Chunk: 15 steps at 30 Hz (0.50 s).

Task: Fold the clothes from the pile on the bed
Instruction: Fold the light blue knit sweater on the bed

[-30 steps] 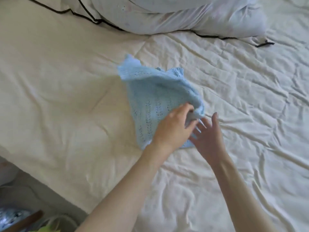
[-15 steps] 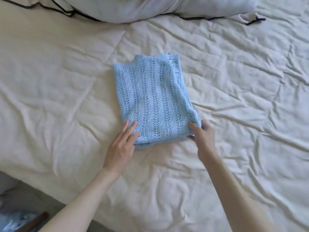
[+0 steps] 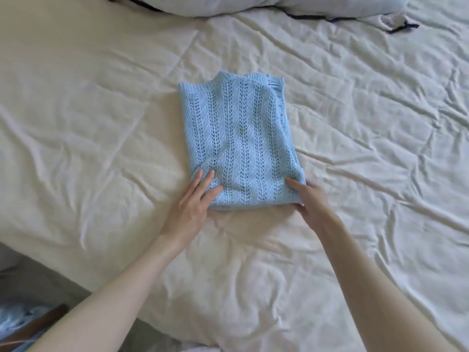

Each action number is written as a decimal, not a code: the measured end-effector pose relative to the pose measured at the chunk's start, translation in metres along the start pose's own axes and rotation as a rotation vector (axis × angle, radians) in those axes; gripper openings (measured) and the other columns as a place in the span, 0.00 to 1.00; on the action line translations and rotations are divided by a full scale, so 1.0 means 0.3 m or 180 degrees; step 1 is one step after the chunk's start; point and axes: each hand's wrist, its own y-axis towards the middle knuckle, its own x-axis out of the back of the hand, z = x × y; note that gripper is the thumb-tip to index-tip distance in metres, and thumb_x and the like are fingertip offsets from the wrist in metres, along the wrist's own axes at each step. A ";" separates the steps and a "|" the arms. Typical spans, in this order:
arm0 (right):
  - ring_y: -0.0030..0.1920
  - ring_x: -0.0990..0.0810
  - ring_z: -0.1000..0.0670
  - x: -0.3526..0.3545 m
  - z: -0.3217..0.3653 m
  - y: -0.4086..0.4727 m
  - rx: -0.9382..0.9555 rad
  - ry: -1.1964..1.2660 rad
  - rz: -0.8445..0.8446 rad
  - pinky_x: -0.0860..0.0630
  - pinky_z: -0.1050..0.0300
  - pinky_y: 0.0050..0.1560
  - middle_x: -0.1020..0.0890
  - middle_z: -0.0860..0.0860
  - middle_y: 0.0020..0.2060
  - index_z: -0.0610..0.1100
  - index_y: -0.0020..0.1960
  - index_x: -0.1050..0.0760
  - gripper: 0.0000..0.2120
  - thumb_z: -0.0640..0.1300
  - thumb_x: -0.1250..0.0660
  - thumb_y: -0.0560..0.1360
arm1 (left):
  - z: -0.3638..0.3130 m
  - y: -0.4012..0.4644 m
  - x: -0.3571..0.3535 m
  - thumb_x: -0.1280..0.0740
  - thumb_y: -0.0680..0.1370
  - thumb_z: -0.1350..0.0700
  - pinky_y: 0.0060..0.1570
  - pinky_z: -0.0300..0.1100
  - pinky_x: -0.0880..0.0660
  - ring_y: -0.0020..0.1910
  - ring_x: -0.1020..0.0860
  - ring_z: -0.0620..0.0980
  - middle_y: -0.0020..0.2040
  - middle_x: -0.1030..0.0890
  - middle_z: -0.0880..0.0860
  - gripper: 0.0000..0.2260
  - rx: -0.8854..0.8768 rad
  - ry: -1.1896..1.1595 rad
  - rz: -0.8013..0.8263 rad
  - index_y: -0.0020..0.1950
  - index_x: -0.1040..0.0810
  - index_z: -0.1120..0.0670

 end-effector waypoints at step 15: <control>0.22 0.32 0.53 0.209 -0.135 -0.415 -0.1375 -0.0431 0.0098 0.34 0.65 0.23 0.30 0.49 0.23 0.43 0.36 0.28 0.10 0.36 0.26 0.67 | -0.020 -0.223 0.221 0.32 0.71 0.60 0.41 0.32 0.30 0.41 0.25 0.40 0.40 0.22 0.39 0.15 0.0842 -0.2303 0.2697 0.51 0.22 0.43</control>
